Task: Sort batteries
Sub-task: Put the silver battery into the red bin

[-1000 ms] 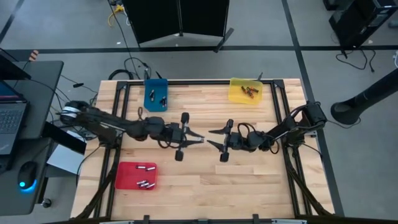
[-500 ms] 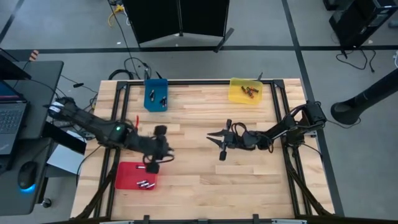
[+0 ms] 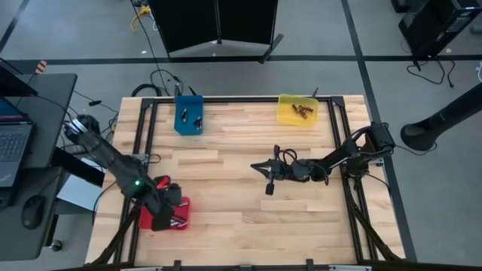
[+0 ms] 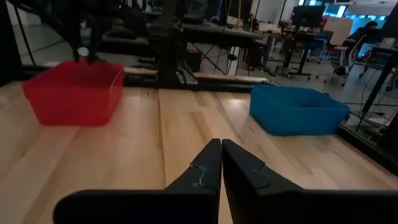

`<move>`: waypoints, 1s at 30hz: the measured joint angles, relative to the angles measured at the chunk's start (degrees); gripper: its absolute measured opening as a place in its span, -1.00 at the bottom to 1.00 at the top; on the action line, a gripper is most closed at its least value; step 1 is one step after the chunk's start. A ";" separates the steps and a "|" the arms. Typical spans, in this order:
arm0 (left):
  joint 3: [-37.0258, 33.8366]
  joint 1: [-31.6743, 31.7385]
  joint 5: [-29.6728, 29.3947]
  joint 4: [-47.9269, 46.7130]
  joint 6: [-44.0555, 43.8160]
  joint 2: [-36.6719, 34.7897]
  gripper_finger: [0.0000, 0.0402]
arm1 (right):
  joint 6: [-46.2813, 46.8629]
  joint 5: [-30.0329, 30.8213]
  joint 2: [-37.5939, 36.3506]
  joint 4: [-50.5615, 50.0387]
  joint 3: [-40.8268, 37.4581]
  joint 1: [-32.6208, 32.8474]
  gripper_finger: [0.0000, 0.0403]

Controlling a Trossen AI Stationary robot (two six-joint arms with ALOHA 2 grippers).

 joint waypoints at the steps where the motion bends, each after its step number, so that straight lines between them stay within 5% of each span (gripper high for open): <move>1: -1.69 -0.91 0.10 0.06 -1.71 0.00 -0.72 | 0.00 -0.04 0.02 -0.35 -0.02 0.00 -0.88; 12: -17.34 -3.83 5.63 12.99 -5.53 0.04 -0.72 | 1.08 -0.04 0.02 -0.33 -0.02 -0.15 -0.91; 30: -18.54 -3.79 6.42 13.73 -7.05 0.79 -0.72 | 1.55 -0.05 0.02 -1.20 -0.02 -0.46 -0.92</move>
